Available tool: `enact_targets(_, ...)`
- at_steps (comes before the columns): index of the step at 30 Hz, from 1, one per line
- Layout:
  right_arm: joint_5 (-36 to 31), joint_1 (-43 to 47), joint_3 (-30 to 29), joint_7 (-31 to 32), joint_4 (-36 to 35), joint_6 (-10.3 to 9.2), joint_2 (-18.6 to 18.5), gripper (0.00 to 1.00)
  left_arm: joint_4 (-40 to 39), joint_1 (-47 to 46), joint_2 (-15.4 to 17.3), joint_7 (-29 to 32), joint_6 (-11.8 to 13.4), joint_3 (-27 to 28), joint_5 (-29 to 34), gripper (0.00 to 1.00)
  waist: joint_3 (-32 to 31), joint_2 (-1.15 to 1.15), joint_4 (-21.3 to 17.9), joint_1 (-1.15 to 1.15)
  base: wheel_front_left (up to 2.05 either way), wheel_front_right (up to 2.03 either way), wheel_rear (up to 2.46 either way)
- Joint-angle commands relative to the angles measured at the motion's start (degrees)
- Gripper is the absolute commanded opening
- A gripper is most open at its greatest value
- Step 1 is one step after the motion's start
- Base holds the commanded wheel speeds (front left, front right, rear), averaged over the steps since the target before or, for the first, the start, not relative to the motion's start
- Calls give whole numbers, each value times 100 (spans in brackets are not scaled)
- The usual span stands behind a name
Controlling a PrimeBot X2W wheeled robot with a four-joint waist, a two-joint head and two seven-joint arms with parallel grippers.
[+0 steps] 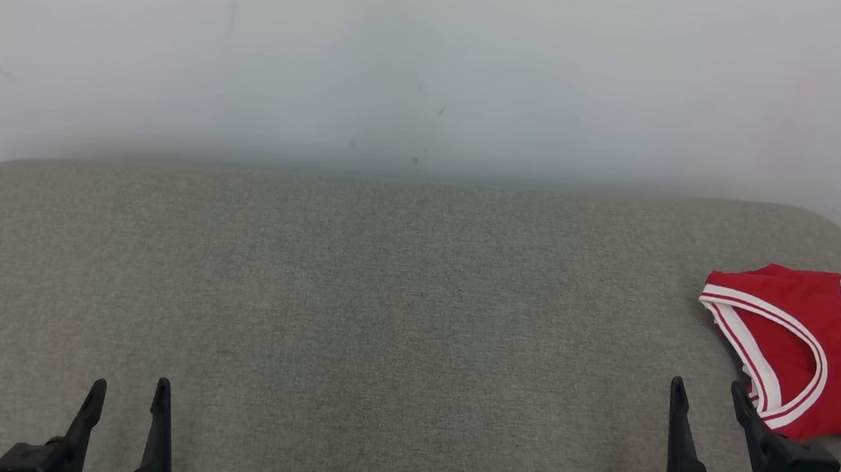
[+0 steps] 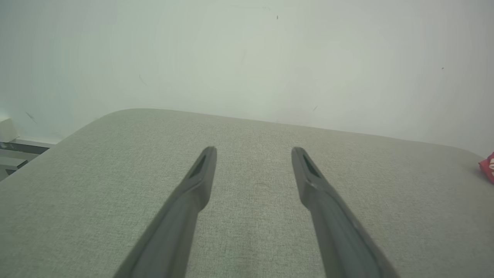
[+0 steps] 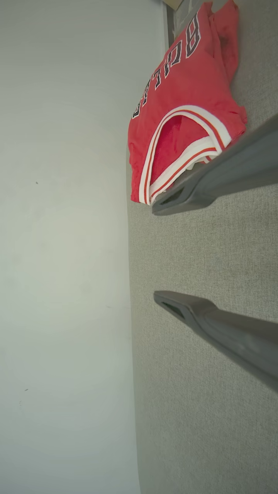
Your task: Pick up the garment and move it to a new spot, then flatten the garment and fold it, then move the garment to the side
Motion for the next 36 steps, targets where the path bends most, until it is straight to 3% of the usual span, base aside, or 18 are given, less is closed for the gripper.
enact_targets(1, 20, 54, 8, 25, -17, -17, 32, 100, 4, -69, 2, 2, -12, 6, 27, 100, -1, 0, -10, 0, 0, 0, 0)
enact_targets(22, 40, 110, 23, 69, -58, -17, 52, 100, 29, -75, 2, 2, 19, -128, -76, 100, 42, 0, -36, 0, 0, 0, 0)
enact_targets(23, 43, 55, 21, 57, -26, 0, 61, 0, 32, -60, 0, 5, 4, -124, -53, 0, 43, 0, -36, 0, 0, 0, 0)
enact_targets(28, 126, 237, -4, 94, 223, 0, 84, 0, 283, 87, -28, 60, 0, -109, -132, 0, 46, 0, -35, 0, 0, 0, 0)
enact_targets(36, 1086, 217, -69, 302, 125, -1, 91, 0, 262, -3, -24, 312, -48, -43, -1024, 0, 67, 0, -28, 0, 0, 0, 0)
